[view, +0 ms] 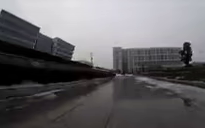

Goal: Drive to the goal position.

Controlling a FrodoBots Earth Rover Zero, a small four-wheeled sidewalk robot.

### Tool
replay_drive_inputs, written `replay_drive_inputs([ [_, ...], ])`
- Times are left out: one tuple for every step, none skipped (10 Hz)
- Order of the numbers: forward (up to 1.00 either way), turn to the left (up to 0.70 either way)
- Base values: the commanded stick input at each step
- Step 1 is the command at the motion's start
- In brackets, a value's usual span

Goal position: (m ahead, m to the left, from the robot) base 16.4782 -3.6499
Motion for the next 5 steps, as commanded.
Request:
replay_drive_inputs([
  [1.0, 0.0],
  [1.0, 0.0],
  [1.0, 0.0],
  [1.0, 0.0],
  [1.0, 0.0],
])
